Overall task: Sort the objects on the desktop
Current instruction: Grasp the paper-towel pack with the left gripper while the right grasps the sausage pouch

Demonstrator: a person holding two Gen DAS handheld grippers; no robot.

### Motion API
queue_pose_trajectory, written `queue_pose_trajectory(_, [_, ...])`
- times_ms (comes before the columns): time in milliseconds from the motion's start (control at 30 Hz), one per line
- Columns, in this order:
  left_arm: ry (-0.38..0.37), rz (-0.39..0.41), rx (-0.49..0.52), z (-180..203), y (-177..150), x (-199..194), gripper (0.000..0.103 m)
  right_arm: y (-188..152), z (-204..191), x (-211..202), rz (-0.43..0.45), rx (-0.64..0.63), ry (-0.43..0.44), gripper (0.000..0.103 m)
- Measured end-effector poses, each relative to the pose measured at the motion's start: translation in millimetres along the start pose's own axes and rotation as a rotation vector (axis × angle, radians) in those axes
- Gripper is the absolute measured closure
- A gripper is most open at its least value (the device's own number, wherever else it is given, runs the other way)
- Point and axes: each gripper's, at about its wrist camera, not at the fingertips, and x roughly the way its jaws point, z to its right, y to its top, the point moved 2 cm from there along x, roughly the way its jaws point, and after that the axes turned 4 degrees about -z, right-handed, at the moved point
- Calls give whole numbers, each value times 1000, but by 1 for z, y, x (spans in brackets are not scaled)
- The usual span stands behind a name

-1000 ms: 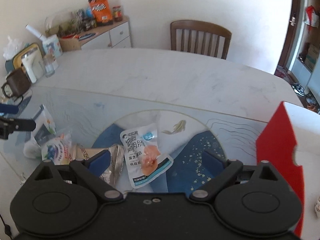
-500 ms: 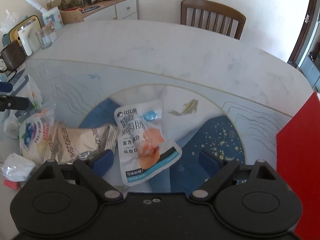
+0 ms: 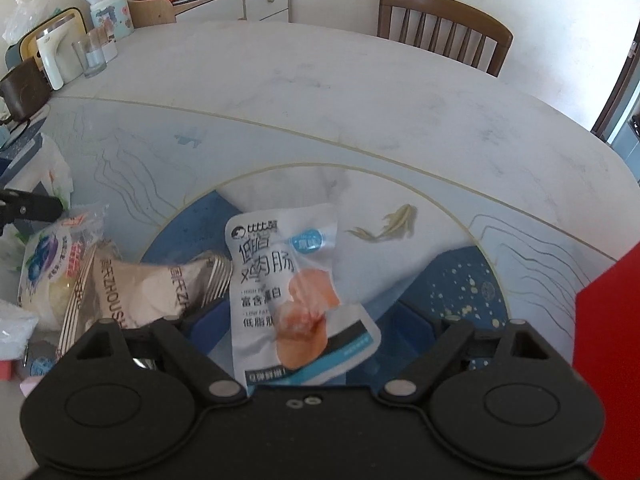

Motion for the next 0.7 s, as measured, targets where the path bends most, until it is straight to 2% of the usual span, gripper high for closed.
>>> queue_pose_trajectory(233, [-47, -12, -70, -12, -2, 3, 0, -2, 2, 0, 14, 9, 10, 14])
queue_pose_trajectory(433, [-8, -26, -99, -23, -7, 4, 1, -3, 3, -1, 15, 14, 7, 16])
queue_pose_trajectory(533, [3, -55, -100, -24, -11, 11, 1, -4, 2, -2, 16, 14, 5, 18])
queue_pose_trajectory(633, [6, -49, -89, -22, -14, 12, 1, -5, 1, -3, 22, 17, 3, 20])
queue_pose_trajectory(700, [8, -45, -82, -21, -14, 12, 1, -4, 0, -3, 28, 17, 2, 27])
